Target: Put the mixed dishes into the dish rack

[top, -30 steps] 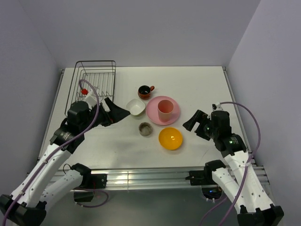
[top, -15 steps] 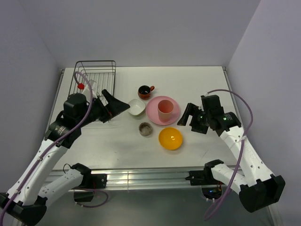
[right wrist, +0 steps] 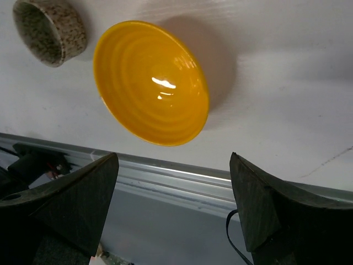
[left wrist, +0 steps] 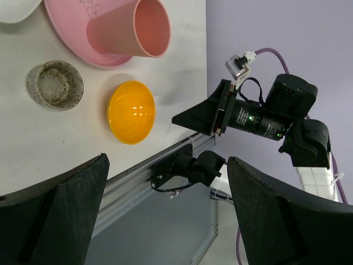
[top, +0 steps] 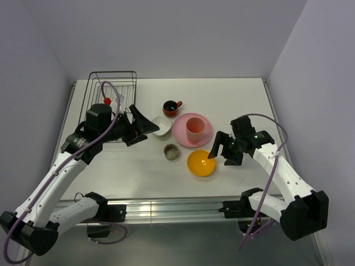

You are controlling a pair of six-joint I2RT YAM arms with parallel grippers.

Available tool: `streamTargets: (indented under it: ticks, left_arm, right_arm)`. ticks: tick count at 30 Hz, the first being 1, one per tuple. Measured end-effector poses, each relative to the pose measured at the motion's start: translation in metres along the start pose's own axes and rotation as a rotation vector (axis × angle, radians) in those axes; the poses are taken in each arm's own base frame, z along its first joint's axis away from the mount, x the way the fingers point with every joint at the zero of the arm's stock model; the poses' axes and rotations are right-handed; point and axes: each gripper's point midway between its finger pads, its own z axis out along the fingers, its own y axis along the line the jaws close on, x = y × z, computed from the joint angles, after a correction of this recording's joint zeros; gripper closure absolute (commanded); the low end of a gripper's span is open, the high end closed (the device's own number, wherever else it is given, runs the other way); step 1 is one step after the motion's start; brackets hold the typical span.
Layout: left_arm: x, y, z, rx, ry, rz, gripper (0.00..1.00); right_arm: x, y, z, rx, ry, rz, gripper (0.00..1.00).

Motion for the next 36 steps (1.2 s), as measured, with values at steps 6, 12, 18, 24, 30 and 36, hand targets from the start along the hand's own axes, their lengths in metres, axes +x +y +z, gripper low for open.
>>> streamTargets:
  ticks: [6,12,18,24,30,36]
  left_arm:
    - [-0.003,-0.005,0.011,-0.003,0.041,0.009,0.08]
    - [-0.003,-0.007,0.015,0.006,0.059,0.009,0.1]
    - [-0.002,-0.009,0.015,0.016,0.065,0.01,0.11]
    - [-0.001,-0.013,0.01,0.032,0.062,0.014,0.12]
    - [0.002,-0.021,-0.001,0.065,0.054,0.026,0.12]
    - [0.003,-0.023,-0.006,0.075,0.055,0.03,0.12]
  right_arm:
    - [-0.006,-0.01,0.011,0.063,0.009,-0.012,0.13]
    - [-0.01,-0.012,0.016,0.079,0.006,-0.018,0.15]
    - [-0.011,-0.015,0.027,0.079,0.011,-0.026,0.2]
    - [-0.004,-0.024,0.041,0.091,0.042,-0.025,0.24]
    - [-0.003,-0.024,0.054,0.078,0.06,-0.021,0.34]
    - [-0.003,-0.024,0.069,0.072,0.084,-0.02,0.42]
